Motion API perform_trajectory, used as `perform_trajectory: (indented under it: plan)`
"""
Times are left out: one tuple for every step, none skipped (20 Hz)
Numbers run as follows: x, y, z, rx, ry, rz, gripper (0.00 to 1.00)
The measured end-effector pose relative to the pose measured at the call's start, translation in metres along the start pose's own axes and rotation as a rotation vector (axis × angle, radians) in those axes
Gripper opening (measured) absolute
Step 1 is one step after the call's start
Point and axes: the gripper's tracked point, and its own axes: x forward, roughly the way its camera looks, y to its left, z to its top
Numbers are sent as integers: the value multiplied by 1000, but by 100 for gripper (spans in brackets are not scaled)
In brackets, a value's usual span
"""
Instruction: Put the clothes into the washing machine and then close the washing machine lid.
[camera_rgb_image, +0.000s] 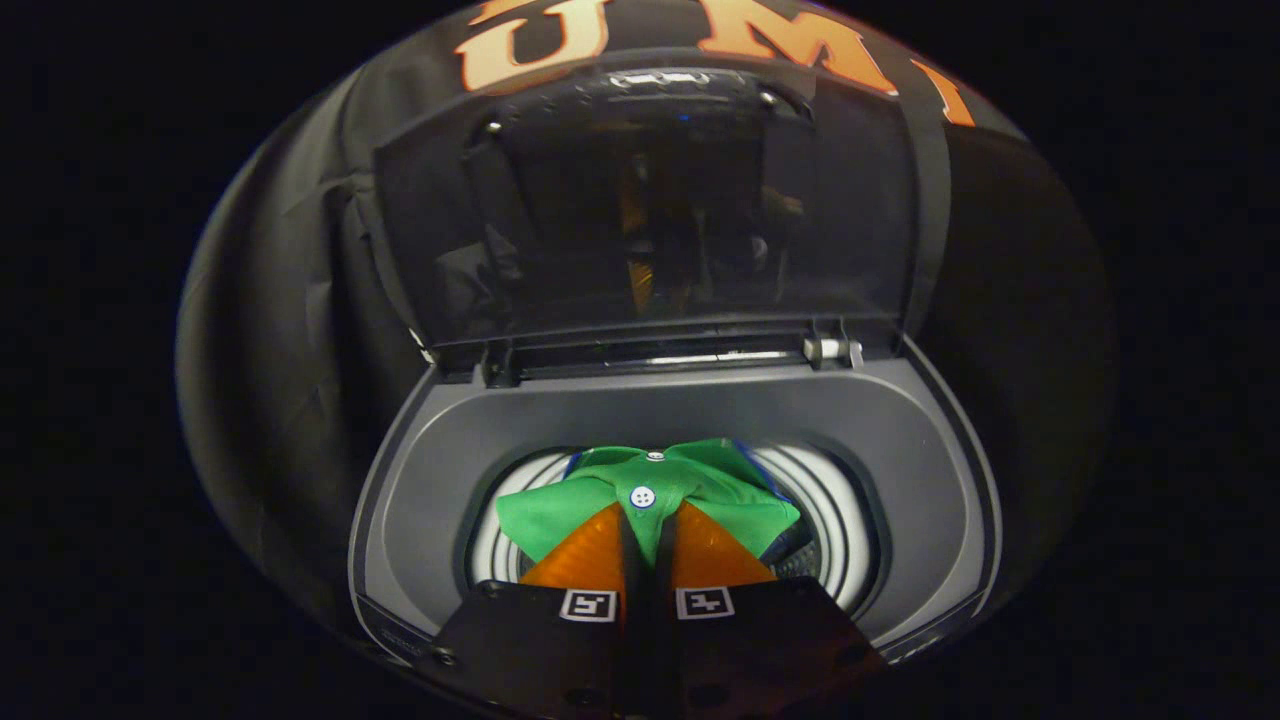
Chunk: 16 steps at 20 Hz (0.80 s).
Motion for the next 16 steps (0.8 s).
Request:
perform_trajectory:
  plan:
    - [5, -3, -8, 16, 29, -1, 8]
    - [8, -4, -14, 25, 57, -4, 8]
    - [9, -4, -17, 34, 72, -6, 8]
    - [9, -6, -15, 35, 68, -8, 8]
    - [10, -7, -12, 32, 65, -13, 8]
    - [10, -7, -9, 27, 67, -10, 8]
    - [9, -4, -7, 25, 72, -6, 8]
    - [9, -3, -5, 20, 74, -3, 8]
    - [8, -2, -3, 12, 74, -1, 8]
    - [7, -2, -1, 6, 73, -1, 8]
    - [5, -1, 0, 3, 75, -4, 8]
    - [5, 0, 1, 4, 78, -3, 8]
    - [2, 2, 2, 5, 79, 1, 8]
    - [2, 4, 4, 3, 80, 5, 9]
    - [1, 3, 2, 1, 86, 5, 14]
    - [0, 2, 2, 0, 105, 2, 19]
